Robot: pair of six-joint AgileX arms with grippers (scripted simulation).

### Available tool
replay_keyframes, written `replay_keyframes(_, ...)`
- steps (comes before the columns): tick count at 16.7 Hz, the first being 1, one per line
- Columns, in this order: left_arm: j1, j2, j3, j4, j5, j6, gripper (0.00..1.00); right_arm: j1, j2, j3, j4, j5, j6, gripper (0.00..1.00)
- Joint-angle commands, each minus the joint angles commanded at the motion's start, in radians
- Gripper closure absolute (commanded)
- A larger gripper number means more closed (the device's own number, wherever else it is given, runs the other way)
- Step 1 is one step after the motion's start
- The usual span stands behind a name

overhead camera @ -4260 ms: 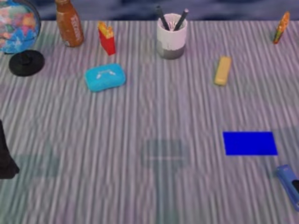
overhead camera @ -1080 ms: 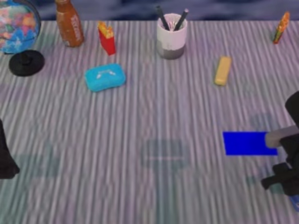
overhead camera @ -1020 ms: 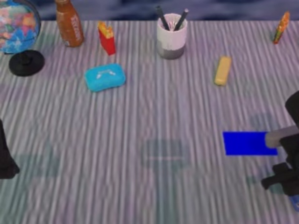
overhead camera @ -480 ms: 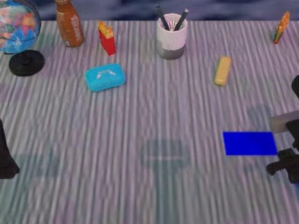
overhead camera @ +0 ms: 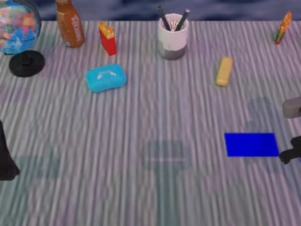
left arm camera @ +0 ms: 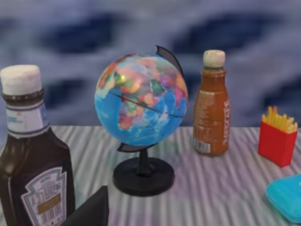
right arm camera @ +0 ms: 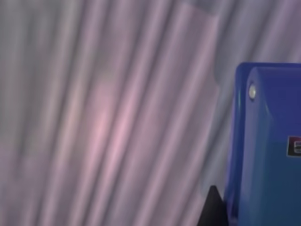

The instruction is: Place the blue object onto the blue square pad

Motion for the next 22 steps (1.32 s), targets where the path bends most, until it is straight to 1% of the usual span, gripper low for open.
replay_keyframes(4,0.0,0.0,0.0,0.0,0.0,0.0,0.0,0.0,0.014,0.009,-0.002,-0.001,-0.012,1.0)
replay_keyframes(6,0.0,0.0,0.0,0.0,0.0,0.0,0.0,0.006,0.049,0.05,-0.017,-0.002,-0.065,1.0)
replay_keyframes(8,0.0,0.0,0.0,0.0,0.0,0.0,0.0,0.014,0.102,0.114,-0.038,-0.003,-0.161,1.0)
replay_keyframes(11,0.0,0.0,0.0,0.0,0.0,0.0,0.0,0.027,0.2,0.231,-0.076,-0.006,-0.381,1.0)
replay_keyframes(17,0.0,0.0,0.0,0.0,0.0,0.0,0.0,0.057,0.405,0.481,-0.149,-0.011,-0.933,1.0)
replay_keyframes(20,0.0,0.0,0.0,0.0,0.0,0.0,0.0,0.066,0.469,0.576,-0.164,-0.012,-1.117,1.0)
replay_keyframes(22,0.0,0.0,0.0,0.0,0.0,0.0,0.0,0.07,0.489,0.614,-0.165,-0.012,-1.187,1.0)
